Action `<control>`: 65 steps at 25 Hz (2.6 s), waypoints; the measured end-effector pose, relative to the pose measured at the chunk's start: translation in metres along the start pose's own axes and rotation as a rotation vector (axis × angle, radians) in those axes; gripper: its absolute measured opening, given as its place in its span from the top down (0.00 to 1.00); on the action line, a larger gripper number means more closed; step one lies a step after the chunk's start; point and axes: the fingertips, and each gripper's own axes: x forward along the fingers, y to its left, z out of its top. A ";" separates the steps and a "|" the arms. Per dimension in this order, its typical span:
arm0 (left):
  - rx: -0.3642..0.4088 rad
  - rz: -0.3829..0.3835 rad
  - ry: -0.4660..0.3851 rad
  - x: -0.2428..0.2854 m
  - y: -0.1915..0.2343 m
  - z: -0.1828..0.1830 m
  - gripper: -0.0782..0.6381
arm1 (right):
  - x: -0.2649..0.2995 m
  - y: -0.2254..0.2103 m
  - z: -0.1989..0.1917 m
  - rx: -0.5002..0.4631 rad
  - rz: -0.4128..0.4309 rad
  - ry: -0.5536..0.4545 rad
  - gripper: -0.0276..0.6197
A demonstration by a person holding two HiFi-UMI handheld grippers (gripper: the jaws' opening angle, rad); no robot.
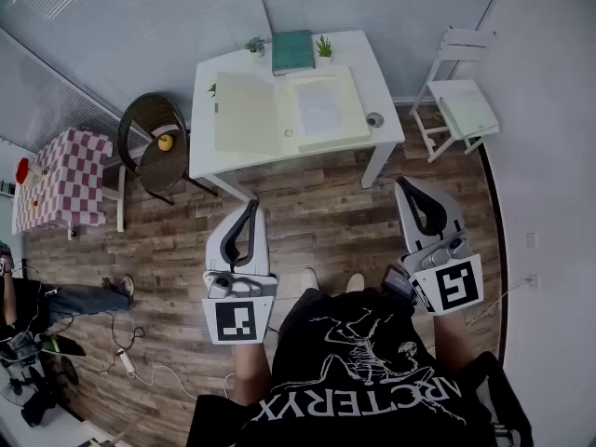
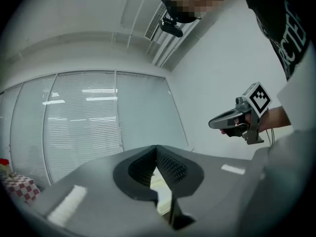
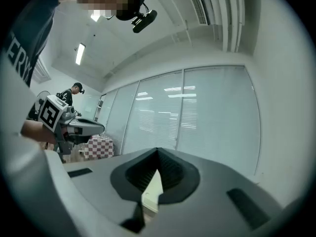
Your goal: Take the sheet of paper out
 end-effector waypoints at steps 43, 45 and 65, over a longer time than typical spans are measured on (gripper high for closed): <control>0.028 -0.155 0.059 0.295 0.140 -0.066 0.87 | 0.293 -0.123 -0.053 0.028 -0.035 0.087 0.94; 0.020 -0.168 0.074 0.308 0.149 -0.073 0.87 | 0.306 -0.125 -0.054 0.022 -0.037 0.095 0.94; -0.155 -0.154 0.174 0.368 0.112 -0.121 0.87 | 0.318 -0.185 -0.064 0.010 0.071 0.060 0.94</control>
